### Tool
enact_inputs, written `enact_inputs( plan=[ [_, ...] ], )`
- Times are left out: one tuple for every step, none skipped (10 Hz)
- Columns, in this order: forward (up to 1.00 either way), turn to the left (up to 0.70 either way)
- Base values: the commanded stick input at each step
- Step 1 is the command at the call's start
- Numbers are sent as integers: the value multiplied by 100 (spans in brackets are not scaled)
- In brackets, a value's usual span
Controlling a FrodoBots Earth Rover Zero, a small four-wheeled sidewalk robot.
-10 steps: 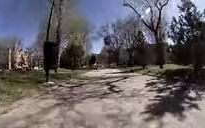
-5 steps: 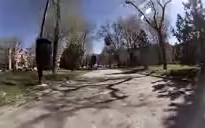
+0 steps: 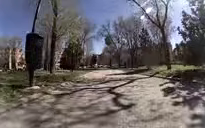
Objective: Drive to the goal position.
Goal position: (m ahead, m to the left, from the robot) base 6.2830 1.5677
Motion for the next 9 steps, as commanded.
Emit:
enact_inputs(
  plan=[
    [100, 0],
    [100, 0],
    [100, 0],
    [100, 0],
    [100, 0],
    [100, 0],
    [100, 0],
    [100, 0],
    [100, 0]
  ],
)
